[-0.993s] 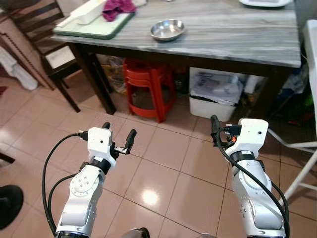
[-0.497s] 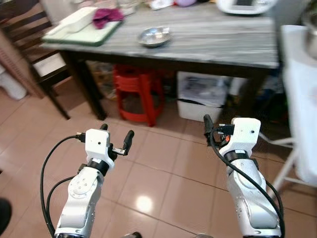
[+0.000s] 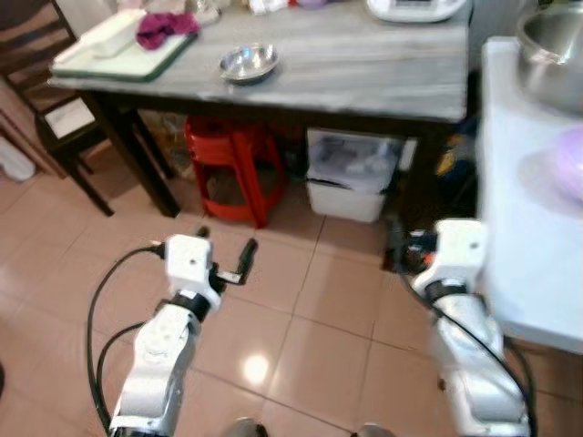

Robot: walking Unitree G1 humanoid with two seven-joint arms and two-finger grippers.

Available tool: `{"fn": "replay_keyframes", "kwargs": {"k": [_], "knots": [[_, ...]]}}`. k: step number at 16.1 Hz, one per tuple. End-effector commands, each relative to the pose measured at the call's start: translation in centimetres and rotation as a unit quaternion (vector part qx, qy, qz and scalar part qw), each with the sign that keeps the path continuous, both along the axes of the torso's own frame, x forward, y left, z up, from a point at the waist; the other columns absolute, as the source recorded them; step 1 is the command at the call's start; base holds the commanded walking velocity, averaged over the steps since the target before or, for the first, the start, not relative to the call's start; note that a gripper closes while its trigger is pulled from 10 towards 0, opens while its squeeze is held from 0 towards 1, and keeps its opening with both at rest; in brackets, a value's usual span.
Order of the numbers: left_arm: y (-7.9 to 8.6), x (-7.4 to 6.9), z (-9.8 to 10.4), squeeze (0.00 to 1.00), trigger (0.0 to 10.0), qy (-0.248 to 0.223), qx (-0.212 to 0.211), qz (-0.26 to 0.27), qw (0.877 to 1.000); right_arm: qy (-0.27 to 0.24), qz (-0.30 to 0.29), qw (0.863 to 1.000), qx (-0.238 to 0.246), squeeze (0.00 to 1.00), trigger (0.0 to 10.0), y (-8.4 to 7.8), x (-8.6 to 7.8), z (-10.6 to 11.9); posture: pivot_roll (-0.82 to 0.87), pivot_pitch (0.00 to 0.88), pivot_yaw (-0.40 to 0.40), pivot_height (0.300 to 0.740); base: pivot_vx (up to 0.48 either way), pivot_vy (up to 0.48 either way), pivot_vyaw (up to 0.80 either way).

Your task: Setting the table

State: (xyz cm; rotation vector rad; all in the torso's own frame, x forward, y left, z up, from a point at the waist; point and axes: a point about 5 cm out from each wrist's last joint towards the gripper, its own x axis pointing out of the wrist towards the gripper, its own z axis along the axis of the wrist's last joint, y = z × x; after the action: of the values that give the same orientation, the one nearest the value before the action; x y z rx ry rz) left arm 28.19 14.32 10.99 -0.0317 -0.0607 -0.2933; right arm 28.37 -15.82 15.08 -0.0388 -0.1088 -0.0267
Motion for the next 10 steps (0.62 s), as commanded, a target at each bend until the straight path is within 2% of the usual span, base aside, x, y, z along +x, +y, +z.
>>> {"fn": "replay_keyframes", "kwargs": {"k": [1,5,10], "knots": [[0.3,0.4,1.0,0.0,10.0,-0.013,-0.001,0.003,1.0,-0.021,0.012,1.0,0.004,0.0,10.0,0.8,-0.1,0.8,-0.11,0.155,0.113,0.74,0.0,-0.334,0.0],[-0.3,0.7,2.2,0.0,10.0,-0.032,-0.007,-0.005,0.999,-0.038,0.013,0.999,-0.008,0.0,10.0,0.9,-0.4,1.5,-0.11,0.155,0.113,0.74,0.0,-0.334,0.0],[-0.5,0.5,2.0,0.0,10.0,-0.026,-0.008,-0.009,1.0,-0.037,0.005,0.999,-0.008,0.0,10.0,0.5,-0.6,1.4,-0.12,0.156,0.112,0.74,0.0,-0.333,0.0]]}}
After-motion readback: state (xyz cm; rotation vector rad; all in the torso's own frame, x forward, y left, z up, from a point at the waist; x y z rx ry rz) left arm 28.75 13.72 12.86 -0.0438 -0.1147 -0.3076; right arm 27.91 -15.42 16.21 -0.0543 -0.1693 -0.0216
